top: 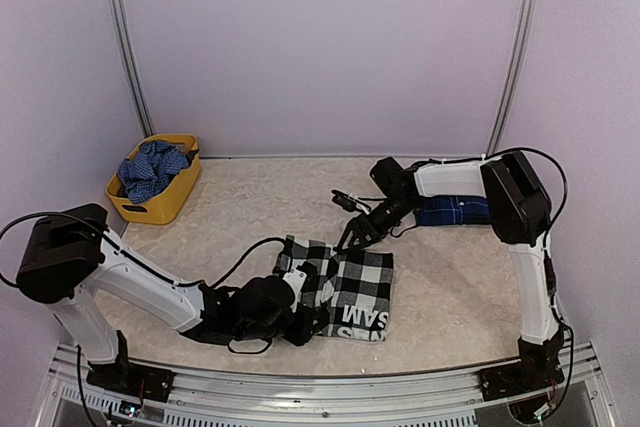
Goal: Fold and stack the long sleeve shirts
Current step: Pick up the square-folded shirt from the center of the board.
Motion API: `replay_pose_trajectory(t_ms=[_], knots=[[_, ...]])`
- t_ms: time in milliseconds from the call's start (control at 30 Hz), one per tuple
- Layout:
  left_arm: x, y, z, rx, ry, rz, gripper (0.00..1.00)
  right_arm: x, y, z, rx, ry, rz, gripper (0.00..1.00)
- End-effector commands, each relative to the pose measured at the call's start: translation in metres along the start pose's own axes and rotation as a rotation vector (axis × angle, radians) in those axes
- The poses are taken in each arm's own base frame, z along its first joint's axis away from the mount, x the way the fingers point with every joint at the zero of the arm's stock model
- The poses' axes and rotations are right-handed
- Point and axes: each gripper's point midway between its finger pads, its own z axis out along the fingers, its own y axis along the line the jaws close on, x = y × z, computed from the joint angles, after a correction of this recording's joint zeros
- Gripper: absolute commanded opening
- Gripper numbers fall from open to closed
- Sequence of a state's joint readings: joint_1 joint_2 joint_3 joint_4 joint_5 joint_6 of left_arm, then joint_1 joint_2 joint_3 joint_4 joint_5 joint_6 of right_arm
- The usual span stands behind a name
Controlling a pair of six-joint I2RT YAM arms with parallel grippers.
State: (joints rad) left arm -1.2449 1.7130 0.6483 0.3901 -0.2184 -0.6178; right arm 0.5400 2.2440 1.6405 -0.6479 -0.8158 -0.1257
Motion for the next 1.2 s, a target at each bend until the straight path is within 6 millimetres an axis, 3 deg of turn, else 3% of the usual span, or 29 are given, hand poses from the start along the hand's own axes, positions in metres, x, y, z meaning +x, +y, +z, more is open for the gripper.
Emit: replay_pose_trajectory(t_ms=[0,500,867,1000,1167], knots=[[0.017,0.004,0.005,-0.038,0.05,0.015,0.36,0.019,-0.003,0.012,-0.069,0.063,0.047,0.86],[0.025,0.018,-0.001,-0.111,0.072,0.068,0.36,0.067,0.021,0.04,-0.159,0.177,0.084,0.7],[0.029,0.024,-0.008,-0.138,0.075,0.094,0.36,0.094,0.06,0.069,-0.27,0.247,0.067,0.58],[0.03,0.025,-0.009,-0.145,0.076,0.098,0.36,0.092,0.064,0.066,-0.296,0.228,0.07,0.45],[0.029,0.028,-0.011,-0.163,0.075,0.103,0.37,0.074,0.063,0.041,-0.277,0.164,0.07,0.2]])
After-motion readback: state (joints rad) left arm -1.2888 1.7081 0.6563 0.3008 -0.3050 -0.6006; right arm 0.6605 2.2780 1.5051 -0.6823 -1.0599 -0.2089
